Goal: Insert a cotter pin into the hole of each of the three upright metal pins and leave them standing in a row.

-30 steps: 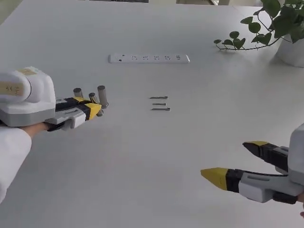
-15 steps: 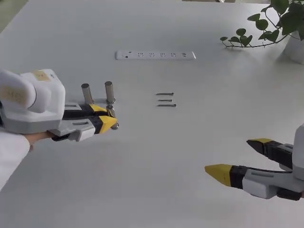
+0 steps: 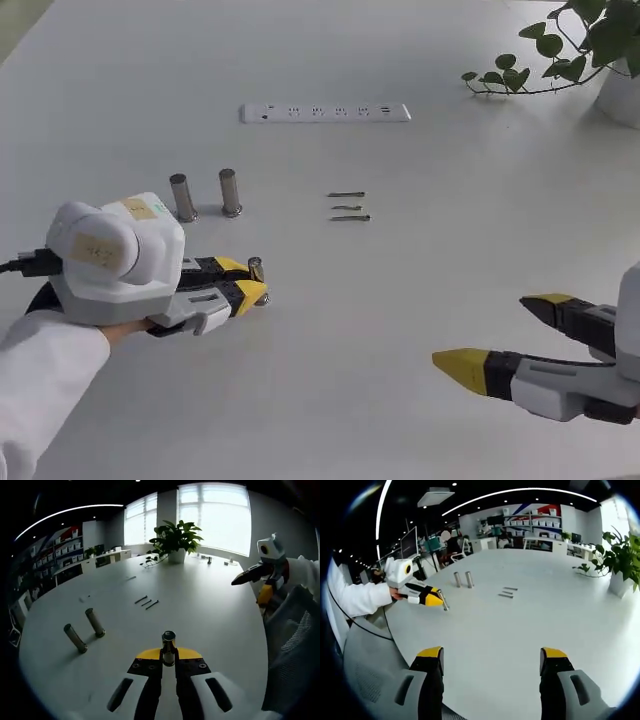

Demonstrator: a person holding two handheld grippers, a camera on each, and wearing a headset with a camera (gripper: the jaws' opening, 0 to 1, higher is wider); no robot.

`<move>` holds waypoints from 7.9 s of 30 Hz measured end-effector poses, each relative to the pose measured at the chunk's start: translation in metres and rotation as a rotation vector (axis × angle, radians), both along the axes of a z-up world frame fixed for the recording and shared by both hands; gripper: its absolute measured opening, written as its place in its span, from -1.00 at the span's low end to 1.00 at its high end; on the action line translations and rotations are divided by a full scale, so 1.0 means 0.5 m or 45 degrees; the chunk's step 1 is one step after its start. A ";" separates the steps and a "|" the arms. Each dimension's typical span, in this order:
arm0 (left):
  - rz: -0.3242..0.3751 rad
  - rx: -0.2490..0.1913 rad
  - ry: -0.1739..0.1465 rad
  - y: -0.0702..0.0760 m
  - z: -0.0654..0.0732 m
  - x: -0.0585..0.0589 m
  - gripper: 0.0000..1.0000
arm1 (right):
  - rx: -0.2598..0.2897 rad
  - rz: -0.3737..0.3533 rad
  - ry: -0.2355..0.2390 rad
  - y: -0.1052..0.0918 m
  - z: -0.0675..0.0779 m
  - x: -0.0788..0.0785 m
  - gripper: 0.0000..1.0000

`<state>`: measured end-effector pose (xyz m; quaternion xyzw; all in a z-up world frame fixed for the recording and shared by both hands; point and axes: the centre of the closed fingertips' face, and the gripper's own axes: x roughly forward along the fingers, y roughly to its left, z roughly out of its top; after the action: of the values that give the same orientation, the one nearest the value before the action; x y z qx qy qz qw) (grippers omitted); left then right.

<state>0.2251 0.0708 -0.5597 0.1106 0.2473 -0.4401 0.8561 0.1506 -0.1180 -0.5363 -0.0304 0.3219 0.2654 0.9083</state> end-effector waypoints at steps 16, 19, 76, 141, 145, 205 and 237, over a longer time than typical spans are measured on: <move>0.043 0.002 -0.004 -0.002 -0.015 0.008 -0.86 | 0.005 0.011 0.014 0.006 -0.006 -0.003 0.52; 0.040 0.001 -0.006 -0.002 -0.015 0.008 -0.86 | 0.008 0.010 0.014 0.007 -0.005 -0.003 0.52; 0.053 -0.282 0.161 0.108 0.061 -0.141 0.99 | 0.018 0.036 0.015 0.016 -0.003 -0.003 0.50; 0.255 -0.385 0.152 0.141 0.095 -0.178 0.99 | -0.491 0.730 0.087 0.146 -0.024 0.400 -0.55; 0.268 -0.391 0.160 0.141 0.092 -0.179 0.99 | -0.510 0.732 0.106 0.145 -0.055 0.443 -0.63; 0.347 -0.415 0.182 0.143 0.095 -0.184 0.99 | -0.913 0.998 0.270 0.149 -0.151 0.453 -1.00; 0.272 -0.507 0.251 0.082 0.154 -0.102 0.32 | -0.692 1.072 -0.338 0.209 0.099 0.290 -1.00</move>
<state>0.1742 0.1118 -0.4826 -0.1307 0.2484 -0.3959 0.8743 0.2957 -0.0137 -0.4869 -0.4255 0.2210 0.5087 0.7151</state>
